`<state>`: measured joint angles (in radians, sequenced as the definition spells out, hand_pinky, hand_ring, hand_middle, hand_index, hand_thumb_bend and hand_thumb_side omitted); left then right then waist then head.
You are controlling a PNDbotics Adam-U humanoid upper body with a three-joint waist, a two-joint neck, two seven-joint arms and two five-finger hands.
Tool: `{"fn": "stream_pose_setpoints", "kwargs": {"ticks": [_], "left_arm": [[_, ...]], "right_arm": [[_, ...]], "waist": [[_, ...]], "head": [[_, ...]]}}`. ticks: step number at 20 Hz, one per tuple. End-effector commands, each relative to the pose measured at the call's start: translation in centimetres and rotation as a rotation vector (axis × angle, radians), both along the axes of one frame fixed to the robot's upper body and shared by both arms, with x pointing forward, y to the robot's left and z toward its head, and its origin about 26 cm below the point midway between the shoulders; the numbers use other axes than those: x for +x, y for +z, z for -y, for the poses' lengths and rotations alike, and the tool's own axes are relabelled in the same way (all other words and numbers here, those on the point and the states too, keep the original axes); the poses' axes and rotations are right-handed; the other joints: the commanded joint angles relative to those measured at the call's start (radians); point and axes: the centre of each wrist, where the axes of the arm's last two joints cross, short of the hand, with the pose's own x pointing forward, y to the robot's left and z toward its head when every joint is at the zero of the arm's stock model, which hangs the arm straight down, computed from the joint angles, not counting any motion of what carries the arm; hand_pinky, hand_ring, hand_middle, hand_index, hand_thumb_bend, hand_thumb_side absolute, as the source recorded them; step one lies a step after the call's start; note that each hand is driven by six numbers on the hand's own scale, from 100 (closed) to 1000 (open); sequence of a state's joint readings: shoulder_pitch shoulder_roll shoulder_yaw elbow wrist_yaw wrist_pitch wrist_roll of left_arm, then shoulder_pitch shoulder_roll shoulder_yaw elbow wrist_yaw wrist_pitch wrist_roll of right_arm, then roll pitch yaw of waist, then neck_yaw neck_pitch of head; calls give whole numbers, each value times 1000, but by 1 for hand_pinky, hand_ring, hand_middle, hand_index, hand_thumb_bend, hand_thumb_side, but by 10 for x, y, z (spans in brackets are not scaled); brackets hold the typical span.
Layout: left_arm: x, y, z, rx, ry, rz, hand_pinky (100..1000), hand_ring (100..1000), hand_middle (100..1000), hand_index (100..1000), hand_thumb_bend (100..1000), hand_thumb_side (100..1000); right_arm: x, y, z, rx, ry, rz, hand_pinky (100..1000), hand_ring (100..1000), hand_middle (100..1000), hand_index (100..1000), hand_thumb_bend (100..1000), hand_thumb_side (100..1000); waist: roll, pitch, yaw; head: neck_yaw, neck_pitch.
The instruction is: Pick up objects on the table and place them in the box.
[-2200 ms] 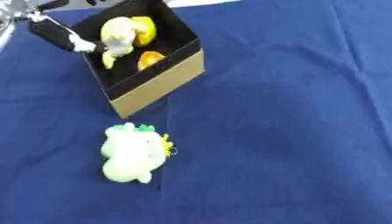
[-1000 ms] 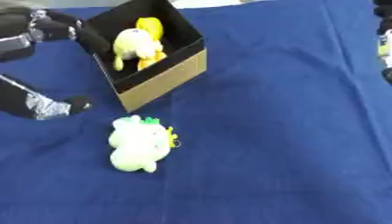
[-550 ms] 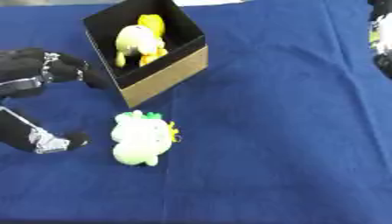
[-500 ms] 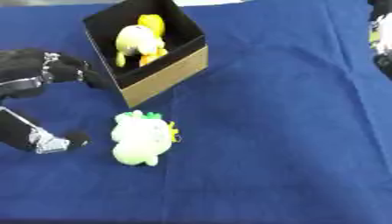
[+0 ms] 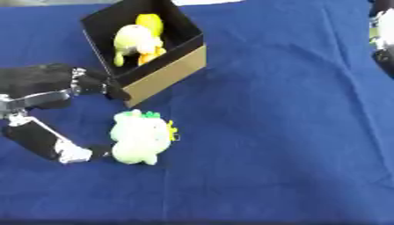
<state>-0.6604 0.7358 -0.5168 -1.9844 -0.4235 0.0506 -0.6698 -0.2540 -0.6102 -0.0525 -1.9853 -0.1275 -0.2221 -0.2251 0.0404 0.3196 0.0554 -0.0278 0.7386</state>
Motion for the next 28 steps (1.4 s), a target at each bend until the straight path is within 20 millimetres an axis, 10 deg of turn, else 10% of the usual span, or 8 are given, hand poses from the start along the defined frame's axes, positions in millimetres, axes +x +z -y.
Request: {"fn": "stream_pose_setpoints", "kwargs": {"ticks": [1, 21, 28], "left_arm": [[1, 3, 4, 56, 0, 4, 841, 775, 784, 905, 425, 474], [51, -33, 15, 206, 84, 27, 854, 803, 828, 920, 472, 451], [61, -45, 17, 262, 72, -10, 825, 749, 719, 879, 423, 404]], "right_arm": [[-2, 8, 0, -5, 0, 25, 758, 762, 630, 682, 107, 314], [0, 8, -5, 7, 10, 29, 757, 761, 627, 679, 103, 324], [0, 7, -6, 19, 10, 28, 757, 760, 626, 678, 101, 326]], "waist": [[-1, -12, 0], [-5, 24, -11], [-7, 29, -15]], "head": [[0, -5], [18, -36], [22, -41]]}}
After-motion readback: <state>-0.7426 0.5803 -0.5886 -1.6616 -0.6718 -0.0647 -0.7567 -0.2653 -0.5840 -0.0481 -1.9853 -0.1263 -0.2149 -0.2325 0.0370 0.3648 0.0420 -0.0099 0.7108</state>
